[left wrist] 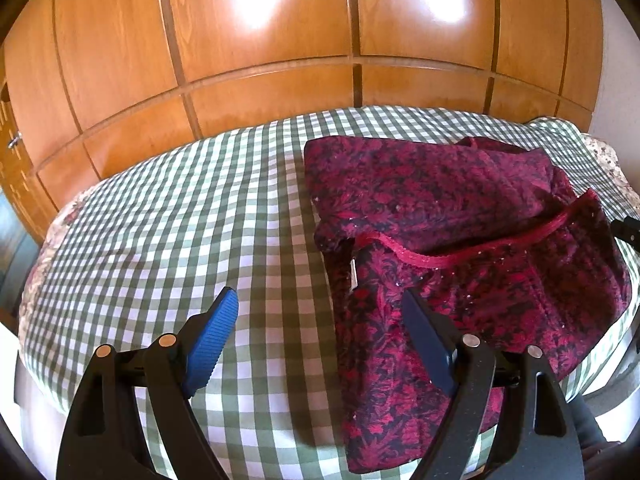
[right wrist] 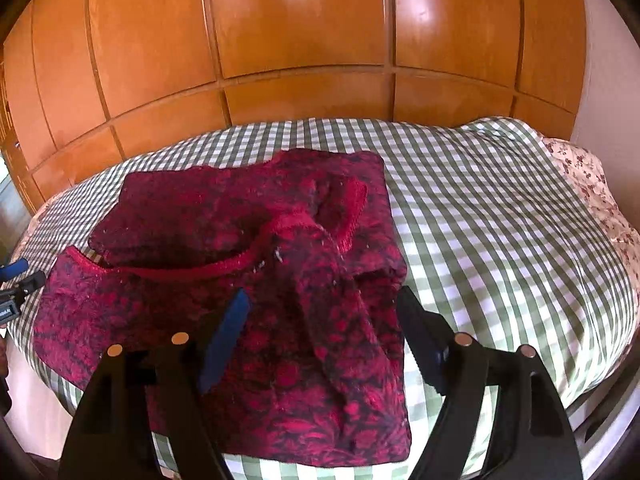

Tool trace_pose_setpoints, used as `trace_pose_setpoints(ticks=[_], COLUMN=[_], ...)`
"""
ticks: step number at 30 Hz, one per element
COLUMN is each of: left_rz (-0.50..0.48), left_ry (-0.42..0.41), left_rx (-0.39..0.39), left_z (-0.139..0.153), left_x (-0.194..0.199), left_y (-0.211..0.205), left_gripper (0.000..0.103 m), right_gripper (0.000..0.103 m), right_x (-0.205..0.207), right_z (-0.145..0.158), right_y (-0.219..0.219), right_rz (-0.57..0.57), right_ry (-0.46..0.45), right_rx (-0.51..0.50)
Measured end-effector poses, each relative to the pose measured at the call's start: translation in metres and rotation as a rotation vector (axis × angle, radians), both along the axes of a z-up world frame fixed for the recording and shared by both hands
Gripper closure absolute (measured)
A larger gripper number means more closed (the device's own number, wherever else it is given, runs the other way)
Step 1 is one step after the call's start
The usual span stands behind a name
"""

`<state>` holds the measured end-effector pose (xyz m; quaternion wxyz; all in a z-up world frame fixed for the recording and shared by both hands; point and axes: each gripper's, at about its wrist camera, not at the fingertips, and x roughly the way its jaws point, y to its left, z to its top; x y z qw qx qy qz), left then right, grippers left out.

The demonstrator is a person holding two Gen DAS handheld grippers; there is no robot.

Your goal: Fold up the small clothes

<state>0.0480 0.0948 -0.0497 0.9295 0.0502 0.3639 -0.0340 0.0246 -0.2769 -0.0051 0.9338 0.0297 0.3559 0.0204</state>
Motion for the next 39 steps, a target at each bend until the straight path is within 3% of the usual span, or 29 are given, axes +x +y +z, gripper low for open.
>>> trace_pose_setpoints(ticks=[7,15,17,19,23,24,25,26,27,28,32,35,39], left_rz=[-0.019,-0.068,-0.096,-0.117,-0.146,-0.151,-0.16,-0.175,-0.178,-0.172,-0.15,-0.158,-0.169], left_ry=[0.043,0.134,0.156,0.175,0.178,0.174,0.172,0.183,0.199,0.211,0.171,0.101,0.024], left_rx=[-0.036,-0.345,-0.38,-0.38,-0.369,-0.36,-0.343,-0.34,-0.341,-0.336,-0.376,-0.399,-0.404], left_z=[-0.008,-0.009,-0.012,-0.016,-0.019,-0.019,-0.019,-0.022,-0.025,-0.029,-0.029,-0.016,0.004], left_x=[0.013,0.046,0.05,0.054,0.056,0.056,0.057,0.059,0.06,0.061,0.048,0.027,0.004], left_y=[0.005,0.024,0.021,0.015,0.007,0.006,0.003,0.001,0.001,0.001,0.011,0.017,0.022], left_gripper=[0.021,0.021,0.023,0.037,0.039,0.04,0.053,0.063,0.079,0.084,0.089,0.089,0.089], right_gripper=[0.029,0.031,0.032,0.036,0.044,0.058,0.076,0.079,0.083,0.085,0.088,0.089,0.089], right_x=[0.013,0.034,0.035,0.037,0.039,0.04,0.042,0.044,0.044,0.042,0.029,0.015,0.005], right_z=[-0.008,-0.014,-0.014,-0.015,-0.014,-0.014,-0.016,-0.018,-0.021,-0.023,-0.023,-0.006,0.018], right_y=[-0.002,-0.006,-0.006,-0.006,-0.001,0.002,0.006,0.009,0.012,0.014,0.008,-0.005,-0.016], right_rz=[0.002,0.002,0.004,0.006,0.012,0.022,0.037,0.049,0.062,0.071,0.073,0.072,0.068], right_ry=[0.024,0.044,0.041,0.039,0.021,0.02,0.033,0.051,0.063,0.067,0.08,0.061,0.018], right_rx=[0.0,0.011,0.016,0.005,-0.015,-0.027,-0.044,-0.057,-0.066,-0.075,-0.039,0.097,0.182])
